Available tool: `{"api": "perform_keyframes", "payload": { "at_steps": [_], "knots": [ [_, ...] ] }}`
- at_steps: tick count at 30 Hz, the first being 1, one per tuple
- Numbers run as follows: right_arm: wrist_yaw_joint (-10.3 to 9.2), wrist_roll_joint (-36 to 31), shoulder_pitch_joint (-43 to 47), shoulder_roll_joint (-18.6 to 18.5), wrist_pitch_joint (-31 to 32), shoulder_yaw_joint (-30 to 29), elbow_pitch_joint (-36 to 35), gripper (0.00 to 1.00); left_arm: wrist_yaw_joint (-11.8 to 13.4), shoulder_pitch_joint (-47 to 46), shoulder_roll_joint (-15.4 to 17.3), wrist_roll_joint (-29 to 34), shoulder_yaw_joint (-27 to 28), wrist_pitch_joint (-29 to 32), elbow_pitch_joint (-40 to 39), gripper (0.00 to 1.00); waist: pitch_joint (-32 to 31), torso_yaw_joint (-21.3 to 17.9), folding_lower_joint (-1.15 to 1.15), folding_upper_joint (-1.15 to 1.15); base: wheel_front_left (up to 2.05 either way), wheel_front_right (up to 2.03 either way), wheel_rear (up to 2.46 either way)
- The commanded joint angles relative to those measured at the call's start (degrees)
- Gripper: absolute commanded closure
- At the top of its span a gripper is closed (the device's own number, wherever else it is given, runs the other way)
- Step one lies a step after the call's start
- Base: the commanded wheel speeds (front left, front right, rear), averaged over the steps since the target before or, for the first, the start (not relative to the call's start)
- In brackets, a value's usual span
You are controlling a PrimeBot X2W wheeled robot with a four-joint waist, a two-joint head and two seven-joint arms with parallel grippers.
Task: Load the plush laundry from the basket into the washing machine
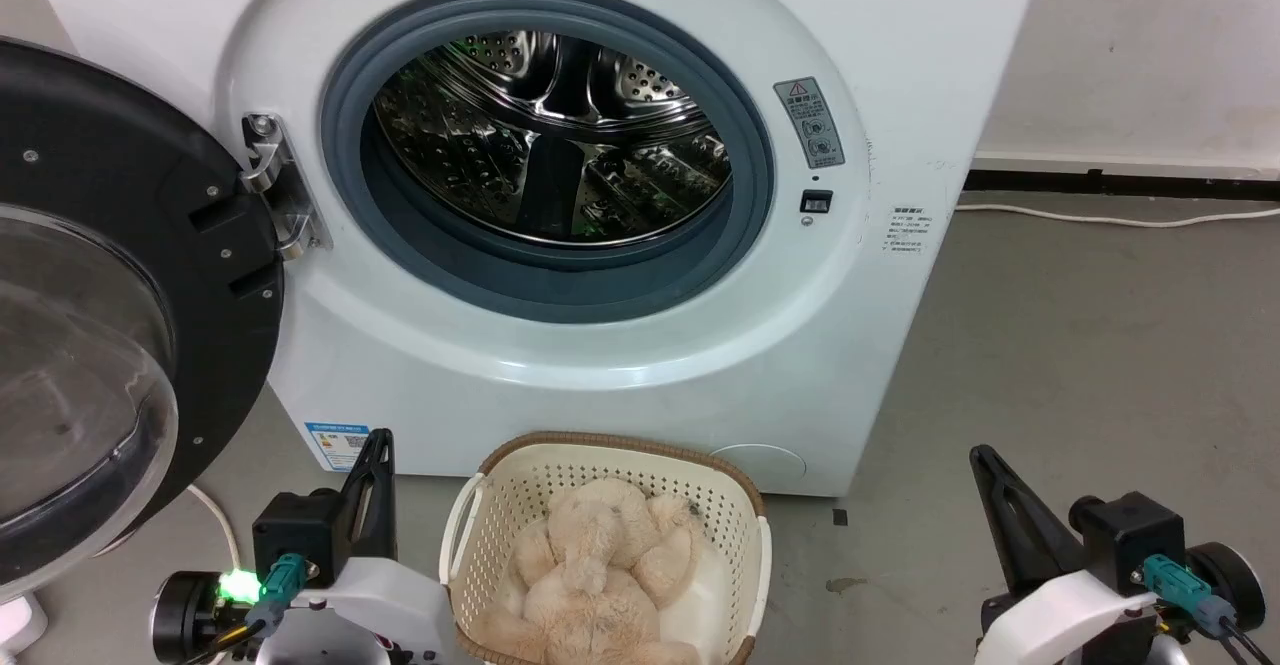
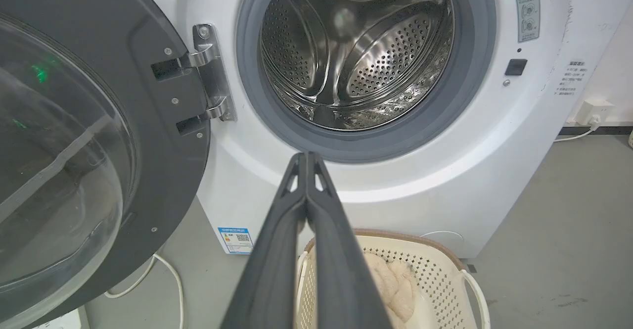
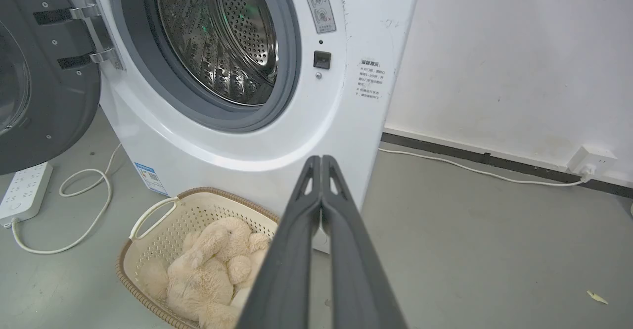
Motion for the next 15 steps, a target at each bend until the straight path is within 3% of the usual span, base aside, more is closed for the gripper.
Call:
{"api": "perform_keyframes", "payload": {
  "at_steps": [1,14,15],
  "knots": [
    [-0.04,-0.43,-0.65,-0.03,0.03,-0.03,-0.25,1.0,-0.25,0.84,-0.01,0.09,0.04,0.02,-0.26,1.0,0.0,0.0,0.0,0.0,0.0,0.0,0.0],
    [0.0,0.05,0.02,0.0,-0.01,0.0,0.0,1.0,0.01,-0.01,0.0,-0.02,-0.01,-0.01,0.01,1.0,0.0,0.0,0.0,0.0,0.0,0.0,0.0],
    [0.01,0.08,0.04,0.0,-0.02,0.03,0.02,0.0,0.02,-0.01,0.0,-0.04,0.02,-0.02,0.02,0.0,0.0,0.0,0.0,0.0,0.0,0.0,0.0]
  ]
}}
